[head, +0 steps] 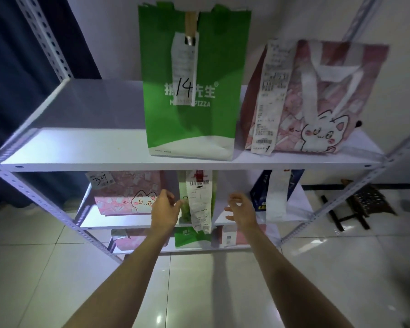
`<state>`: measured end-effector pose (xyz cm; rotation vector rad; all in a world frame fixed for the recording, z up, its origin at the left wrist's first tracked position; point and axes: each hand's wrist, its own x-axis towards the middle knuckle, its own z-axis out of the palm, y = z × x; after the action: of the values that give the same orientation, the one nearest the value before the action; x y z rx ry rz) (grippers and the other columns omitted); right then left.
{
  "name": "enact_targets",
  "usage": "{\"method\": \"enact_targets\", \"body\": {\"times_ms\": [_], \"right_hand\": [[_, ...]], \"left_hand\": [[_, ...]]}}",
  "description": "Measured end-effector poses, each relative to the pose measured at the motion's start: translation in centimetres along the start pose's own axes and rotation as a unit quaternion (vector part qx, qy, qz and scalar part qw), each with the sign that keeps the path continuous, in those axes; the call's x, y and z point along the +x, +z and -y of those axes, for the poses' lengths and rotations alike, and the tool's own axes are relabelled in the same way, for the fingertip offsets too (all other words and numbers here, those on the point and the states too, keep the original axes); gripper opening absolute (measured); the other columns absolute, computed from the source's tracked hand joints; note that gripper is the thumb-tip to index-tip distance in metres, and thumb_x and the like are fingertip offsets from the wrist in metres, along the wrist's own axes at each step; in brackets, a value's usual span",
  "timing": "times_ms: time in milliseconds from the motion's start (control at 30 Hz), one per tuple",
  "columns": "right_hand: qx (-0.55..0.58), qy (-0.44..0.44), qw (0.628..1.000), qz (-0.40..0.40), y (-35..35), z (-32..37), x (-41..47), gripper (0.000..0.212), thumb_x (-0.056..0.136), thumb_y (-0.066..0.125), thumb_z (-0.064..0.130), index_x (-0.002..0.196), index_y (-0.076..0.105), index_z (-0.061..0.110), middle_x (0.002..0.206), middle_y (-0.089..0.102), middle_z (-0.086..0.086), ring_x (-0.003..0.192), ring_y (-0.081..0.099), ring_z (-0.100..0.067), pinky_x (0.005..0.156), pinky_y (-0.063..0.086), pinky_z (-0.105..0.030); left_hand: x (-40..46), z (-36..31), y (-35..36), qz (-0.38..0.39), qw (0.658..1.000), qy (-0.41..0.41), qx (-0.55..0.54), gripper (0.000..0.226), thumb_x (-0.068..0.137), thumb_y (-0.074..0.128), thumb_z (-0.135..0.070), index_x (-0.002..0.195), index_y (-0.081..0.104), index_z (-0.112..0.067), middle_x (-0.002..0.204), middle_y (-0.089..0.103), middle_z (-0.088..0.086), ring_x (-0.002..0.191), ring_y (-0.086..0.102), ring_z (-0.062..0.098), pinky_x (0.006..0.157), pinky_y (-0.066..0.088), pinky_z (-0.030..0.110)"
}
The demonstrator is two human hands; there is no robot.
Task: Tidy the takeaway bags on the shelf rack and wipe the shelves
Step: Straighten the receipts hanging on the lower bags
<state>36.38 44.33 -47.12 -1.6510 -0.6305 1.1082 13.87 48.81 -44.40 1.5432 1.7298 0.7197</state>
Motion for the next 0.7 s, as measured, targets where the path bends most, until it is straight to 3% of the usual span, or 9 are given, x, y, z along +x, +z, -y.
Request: {"method": "enact_targets", "body": {"times_ms": [133, 267, 433, 533, 700], "right_hand": [[-0.089, -0.048, 0.995, -0.014, -3.5, 0.1, -1.4, 0.022, 0.096, 0.055, -0.007, 0.1, 0.064, 0.014, 0.09, 0.064, -0.001, 0.08, 0.062, -0.027, 0.064, 0.05, -0.031], [-0.249, -0.066, 0.966, -0.035, -8.0, -0.3, -2.0, 0.02, 0.096, 0.056, 0.005, 0.106, 0.067, 0.019, 0.098, 0.069, -0.001, 0.088, 0.068, -0.025, 0.078, 0.055, -0.035], [-0.407, -0.086, 0.909, -0.018, -14.3, -0.9, -1.0, 0.021, 0.102, 0.048, 0.019, 0.115, 0.064, 0.022, 0.111, 0.069, 0.005, 0.097, 0.067, -0.019, 0.089, 0.055, -0.037], [-0.451, -0.091, 0.887, -0.022, -18.1, -1.2, 0.8, 0.022, 0.103, 0.045, 0.018, 0.113, 0.064, 0.022, 0.117, 0.071, -0.001, 0.099, 0.069, -0.022, 0.088, 0.057, -0.039], [-0.502, -0.116, 0.857, -0.028, -23.6, -1.9, 4.5, 0.019, 0.106, 0.046, 0.018, 0.114, 0.063, 0.017, 0.109, 0.075, -0.004, 0.088, 0.07, -0.018, 0.081, 0.058, -0.034]], "left_hand": [[-3.2, -0.5, 1.0, 0.033, 0.998, -0.003, 0.045, 0.015, 0.092, 0.073, -0.019, 0.086, 0.06, -0.012, 0.081, 0.065, 0.0, 0.079, 0.065, 0.023, 0.057, 0.039, 0.024], [-5.4, -1.6, 3.7, 0.077, 0.992, 0.0, 0.103, 0.016, 0.093, 0.071, -0.027, 0.089, 0.069, -0.012, 0.086, 0.073, 0.005, 0.081, 0.068, 0.026, 0.068, 0.046, 0.029], [-7.0, -4.7, 8.7, 0.11, 0.982, 0.031, 0.149, 0.014, 0.095, 0.065, -0.026, 0.084, 0.064, -0.017, 0.082, 0.069, 0.004, 0.077, 0.066, 0.027, 0.068, 0.05, 0.031], [-6.7, -6.9, 12.4, 0.118, 0.976, 0.064, 0.172, 0.016, 0.097, 0.063, -0.026, 0.086, 0.061, -0.015, 0.082, 0.068, 0.006, 0.078, 0.066, 0.028, 0.072, 0.054, 0.035], [-5.8, -11.0, 18.2, 0.101, 0.972, 0.089, 0.193, 0.016, 0.099, 0.061, -0.031, 0.092, 0.062, -0.017, 0.088, 0.067, 0.002, 0.085, 0.066, 0.023, 0.074, 0.054, 0.033]]}}
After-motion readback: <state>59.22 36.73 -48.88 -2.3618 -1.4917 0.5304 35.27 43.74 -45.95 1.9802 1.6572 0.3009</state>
